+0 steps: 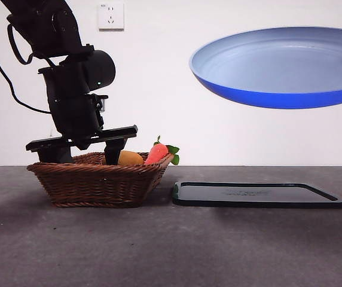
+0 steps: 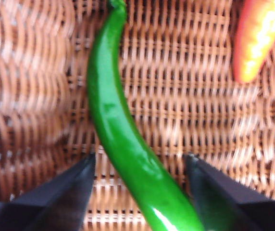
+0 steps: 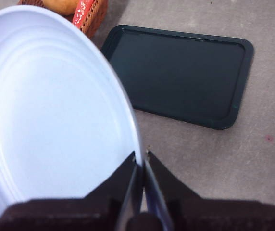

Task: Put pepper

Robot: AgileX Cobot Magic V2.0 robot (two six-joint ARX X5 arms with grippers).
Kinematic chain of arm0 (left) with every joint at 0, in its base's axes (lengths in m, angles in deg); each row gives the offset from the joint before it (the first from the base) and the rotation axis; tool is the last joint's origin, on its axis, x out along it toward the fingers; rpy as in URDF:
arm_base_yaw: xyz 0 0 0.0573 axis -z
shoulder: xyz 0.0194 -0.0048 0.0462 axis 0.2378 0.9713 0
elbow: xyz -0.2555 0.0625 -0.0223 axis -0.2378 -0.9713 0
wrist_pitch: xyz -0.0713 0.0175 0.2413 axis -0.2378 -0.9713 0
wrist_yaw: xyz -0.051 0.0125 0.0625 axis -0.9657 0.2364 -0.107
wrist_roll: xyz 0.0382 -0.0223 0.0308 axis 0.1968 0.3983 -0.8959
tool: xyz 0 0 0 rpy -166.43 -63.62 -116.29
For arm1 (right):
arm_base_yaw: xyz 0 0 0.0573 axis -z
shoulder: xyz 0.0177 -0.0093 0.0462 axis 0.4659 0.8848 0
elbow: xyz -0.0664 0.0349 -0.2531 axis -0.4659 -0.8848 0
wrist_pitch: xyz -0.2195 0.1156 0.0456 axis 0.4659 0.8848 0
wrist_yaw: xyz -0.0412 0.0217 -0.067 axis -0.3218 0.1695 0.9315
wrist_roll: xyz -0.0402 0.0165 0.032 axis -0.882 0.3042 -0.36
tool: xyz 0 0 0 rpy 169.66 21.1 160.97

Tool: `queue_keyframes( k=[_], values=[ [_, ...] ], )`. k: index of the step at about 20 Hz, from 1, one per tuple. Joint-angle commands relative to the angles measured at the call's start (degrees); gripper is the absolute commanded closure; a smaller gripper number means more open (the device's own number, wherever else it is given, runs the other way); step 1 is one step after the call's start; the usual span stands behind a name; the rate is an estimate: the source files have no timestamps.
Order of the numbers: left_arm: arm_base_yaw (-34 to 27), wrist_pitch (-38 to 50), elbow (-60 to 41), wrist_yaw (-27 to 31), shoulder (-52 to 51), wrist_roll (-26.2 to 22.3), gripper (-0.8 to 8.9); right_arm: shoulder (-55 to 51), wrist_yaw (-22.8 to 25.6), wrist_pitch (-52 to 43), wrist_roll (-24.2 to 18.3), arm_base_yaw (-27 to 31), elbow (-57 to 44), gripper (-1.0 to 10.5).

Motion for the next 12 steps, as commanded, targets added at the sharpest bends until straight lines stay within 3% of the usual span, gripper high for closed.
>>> queue_keyframes(
  k=[1,4,12],
  values=[
    [0.42,0.28,1.09,-0.46,1.51,0.87,6.11,0.28,-0.24,-0.70,-0.07,-0.09,1.03,9.4],
    [0.35,0.33,1.09,-2.64,1.51,3.61,6.87,0.28,-0.24,-0.72,-0.09,-0.09,1.03,9.4],
    [0.37,0.70,1.16,-4.79,-0.31,3.78,6.90,0.28,-0.20,-0.76,-0.04,-0.09,1.03,9.4]
  ],
)
